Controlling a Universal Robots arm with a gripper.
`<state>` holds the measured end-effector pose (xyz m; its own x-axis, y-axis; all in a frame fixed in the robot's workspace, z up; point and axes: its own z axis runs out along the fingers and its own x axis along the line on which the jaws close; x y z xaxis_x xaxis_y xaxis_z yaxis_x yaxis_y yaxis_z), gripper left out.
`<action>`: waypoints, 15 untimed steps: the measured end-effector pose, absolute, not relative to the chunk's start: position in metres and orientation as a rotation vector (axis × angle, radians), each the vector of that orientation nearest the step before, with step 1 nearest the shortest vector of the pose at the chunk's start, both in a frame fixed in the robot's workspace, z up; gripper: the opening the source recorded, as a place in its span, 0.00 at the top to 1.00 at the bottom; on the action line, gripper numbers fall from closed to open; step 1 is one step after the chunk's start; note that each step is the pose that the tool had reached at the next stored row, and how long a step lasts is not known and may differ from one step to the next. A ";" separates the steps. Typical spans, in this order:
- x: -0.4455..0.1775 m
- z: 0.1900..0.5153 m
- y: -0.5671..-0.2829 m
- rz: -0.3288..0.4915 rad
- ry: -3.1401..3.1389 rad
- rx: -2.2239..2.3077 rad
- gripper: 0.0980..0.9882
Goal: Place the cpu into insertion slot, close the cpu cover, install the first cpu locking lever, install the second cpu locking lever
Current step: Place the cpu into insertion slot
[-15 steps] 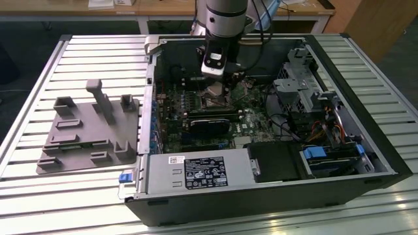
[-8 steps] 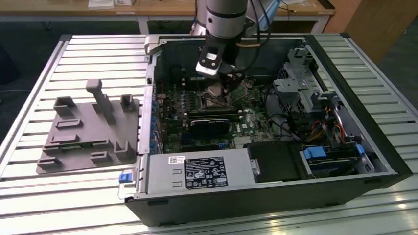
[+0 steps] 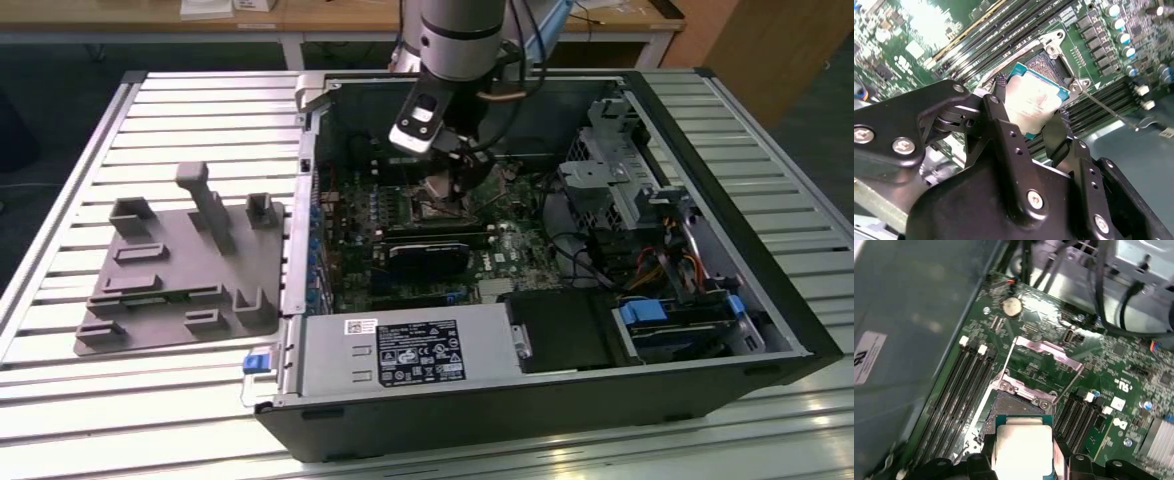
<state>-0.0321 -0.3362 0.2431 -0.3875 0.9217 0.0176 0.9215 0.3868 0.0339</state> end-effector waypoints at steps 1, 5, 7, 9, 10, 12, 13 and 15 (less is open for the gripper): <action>-0.032 0.243 -0.336 0.060 2.597 1.759 0.51; -0.032 0.241 -0.336 0.059 2.529 1.853 0.51; -0.032 0.241 -0.336 0.059 2.495 1.898 0.51; -0.032 0.240 -0.336 0.059 2.460 1.942 0.51; -0.032 0.240 -0.336 0.059 2.442 1.964 0.51; -0.032 0.239 -0.336 0.059 2.405 2.008 0.51; -0.032 0.239 -0.336 0.058 2.387 2.029 0.51; -0.032 0.238 -0.336 0.058 2.348 2.073 0.51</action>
